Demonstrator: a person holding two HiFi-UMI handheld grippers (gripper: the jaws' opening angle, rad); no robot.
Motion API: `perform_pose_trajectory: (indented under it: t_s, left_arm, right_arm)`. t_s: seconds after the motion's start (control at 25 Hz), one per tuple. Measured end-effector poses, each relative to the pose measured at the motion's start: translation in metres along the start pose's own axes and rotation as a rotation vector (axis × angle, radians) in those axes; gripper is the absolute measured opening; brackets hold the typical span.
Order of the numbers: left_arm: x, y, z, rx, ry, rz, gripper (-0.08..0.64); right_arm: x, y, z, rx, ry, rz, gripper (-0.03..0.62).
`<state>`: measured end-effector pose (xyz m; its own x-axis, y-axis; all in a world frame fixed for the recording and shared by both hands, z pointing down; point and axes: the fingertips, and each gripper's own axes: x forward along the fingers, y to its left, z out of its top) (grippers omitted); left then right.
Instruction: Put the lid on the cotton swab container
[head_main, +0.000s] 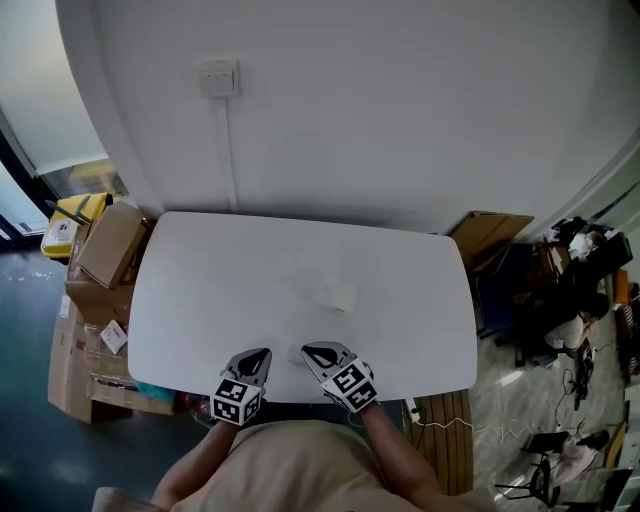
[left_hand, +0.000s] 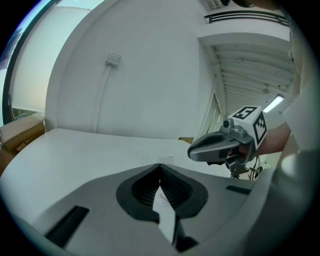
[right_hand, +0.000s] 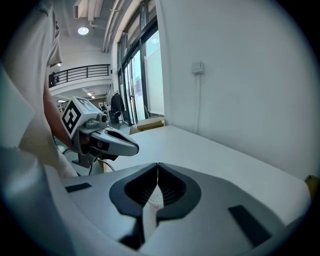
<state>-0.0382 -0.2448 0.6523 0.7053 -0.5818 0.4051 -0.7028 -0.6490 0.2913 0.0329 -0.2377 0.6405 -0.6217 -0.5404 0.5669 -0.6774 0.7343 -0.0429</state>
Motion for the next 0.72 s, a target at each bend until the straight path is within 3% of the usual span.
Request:
perform_pose_trajectory:
  t_s: [0.24, 0.72]
  left_arm:
    - [0.003, 0.002, -0.007, 0.008, 0.005, -0.007, 0.013]
    - [0.0, 0.011, 0.002, -0.008, -0.031, 0.001, 0.014]
  right_arm:
    - [0.026, 0.001, -0.011, 0.058, 0.036, 0.041, 0.017]
    - [0.052, 0.013, -0.042, -0.015, 0.195, 0.09, 0.017]
